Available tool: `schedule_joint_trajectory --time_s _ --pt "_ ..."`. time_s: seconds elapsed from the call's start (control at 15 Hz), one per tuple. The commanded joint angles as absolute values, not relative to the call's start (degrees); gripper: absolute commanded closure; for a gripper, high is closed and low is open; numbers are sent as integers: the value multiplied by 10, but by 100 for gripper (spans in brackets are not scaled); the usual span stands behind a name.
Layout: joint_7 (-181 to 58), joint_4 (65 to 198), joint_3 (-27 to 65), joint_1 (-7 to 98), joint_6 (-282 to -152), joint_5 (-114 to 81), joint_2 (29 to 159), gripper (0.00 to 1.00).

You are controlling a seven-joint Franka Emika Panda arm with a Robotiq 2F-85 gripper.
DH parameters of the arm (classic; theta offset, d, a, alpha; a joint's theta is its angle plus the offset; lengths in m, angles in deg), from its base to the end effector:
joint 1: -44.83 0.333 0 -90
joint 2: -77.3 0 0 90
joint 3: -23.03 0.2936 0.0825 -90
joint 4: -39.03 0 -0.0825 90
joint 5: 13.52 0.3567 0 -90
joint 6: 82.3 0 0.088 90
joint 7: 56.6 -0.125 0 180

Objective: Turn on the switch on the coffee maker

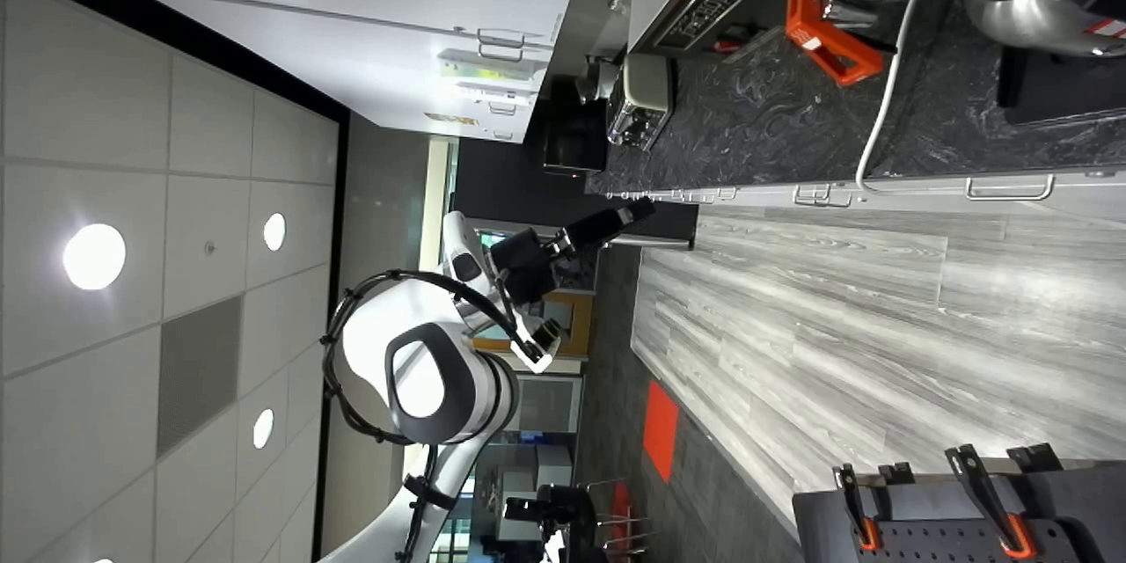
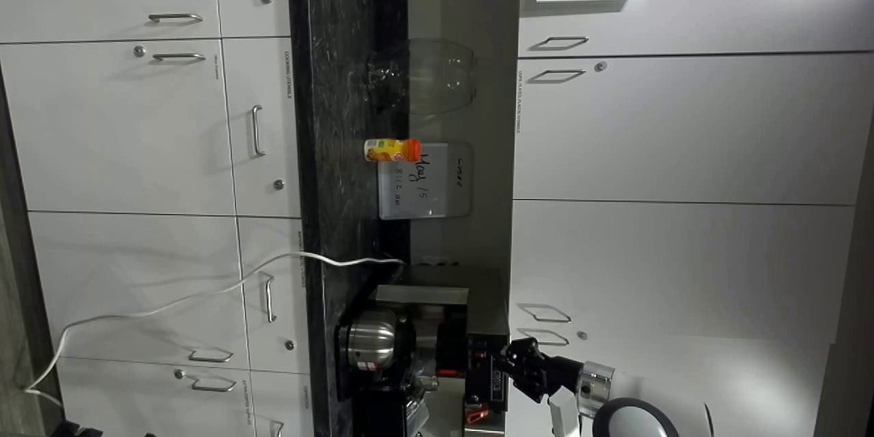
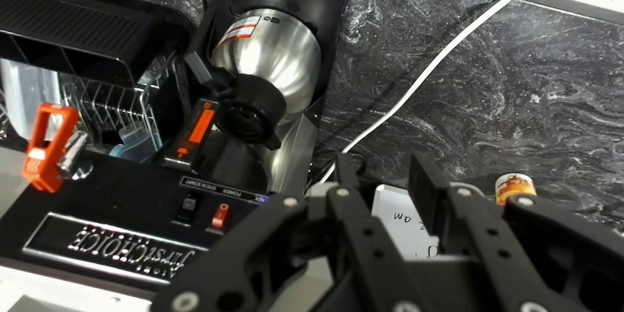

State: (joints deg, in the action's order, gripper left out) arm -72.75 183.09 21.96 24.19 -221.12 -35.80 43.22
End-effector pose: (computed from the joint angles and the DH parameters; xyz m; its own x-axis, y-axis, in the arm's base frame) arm 0.3739 -0.1560 0.5120 0.8033 -0.3046 0.5118 -0.4620 -0.8610 0.2126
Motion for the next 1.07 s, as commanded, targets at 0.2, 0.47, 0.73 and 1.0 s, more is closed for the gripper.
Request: schedule_joint_trajectory --time_s 0.2,0.47,0.73,1.0 --pt "-707 1828 181 234 -2274 -351 460 100" --pt "-686 1816 148 231 -2284 -336 488 100" --pt "-697 1827 158 228 -2274 -342 475 99" --pt "-726 1812 169 213 -2281 -352 492 100"
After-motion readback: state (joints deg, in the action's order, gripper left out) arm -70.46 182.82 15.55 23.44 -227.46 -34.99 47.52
